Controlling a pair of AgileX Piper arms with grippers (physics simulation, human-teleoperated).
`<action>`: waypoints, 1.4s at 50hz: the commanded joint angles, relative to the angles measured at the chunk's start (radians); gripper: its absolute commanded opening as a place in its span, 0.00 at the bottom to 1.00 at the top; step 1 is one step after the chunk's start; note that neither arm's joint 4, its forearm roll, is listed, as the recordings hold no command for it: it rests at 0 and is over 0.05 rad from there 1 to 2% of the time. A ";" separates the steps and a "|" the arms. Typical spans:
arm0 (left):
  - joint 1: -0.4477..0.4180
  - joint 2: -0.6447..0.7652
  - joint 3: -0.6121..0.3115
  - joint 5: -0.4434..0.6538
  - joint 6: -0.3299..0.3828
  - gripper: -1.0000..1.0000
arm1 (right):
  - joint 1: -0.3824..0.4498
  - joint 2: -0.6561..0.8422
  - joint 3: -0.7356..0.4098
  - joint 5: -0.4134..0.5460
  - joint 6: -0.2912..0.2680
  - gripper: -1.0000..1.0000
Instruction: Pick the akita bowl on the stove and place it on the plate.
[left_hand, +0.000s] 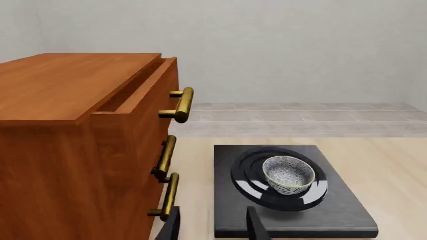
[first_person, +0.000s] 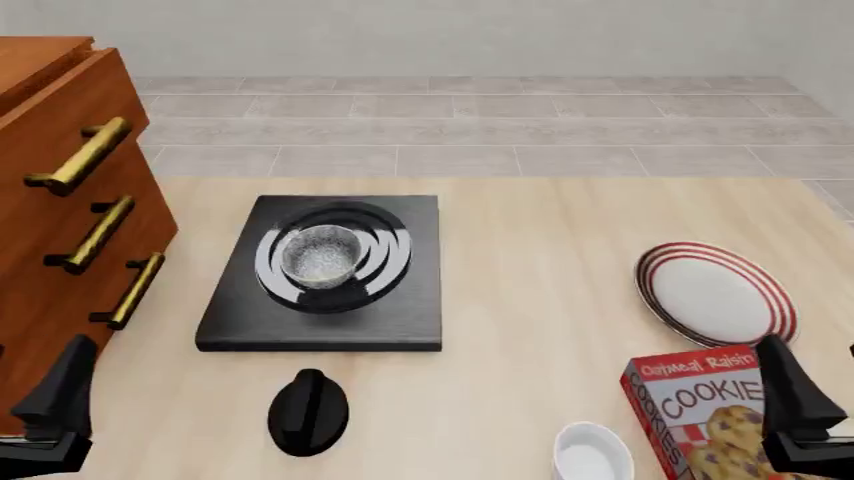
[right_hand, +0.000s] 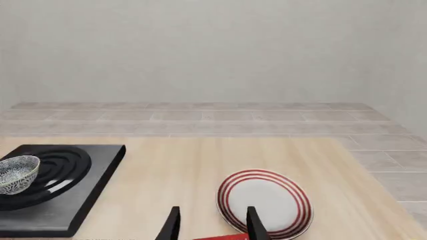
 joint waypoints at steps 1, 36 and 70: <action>0.000 0.000 0.000 0.000 0.000 1.00 | 0.012 0.020 -0.002 -0.007 -0.013 1.00; 0.000 0.000 0.000 0.000 0.000 1.00 | 0.284 0.545 -0.292 -0.305 -0.169 1.00; 0.000 0.000 0.000 0.000 0.000 1.00 | 0.497 1.013 -0.640 -0.267 -0.107 1.00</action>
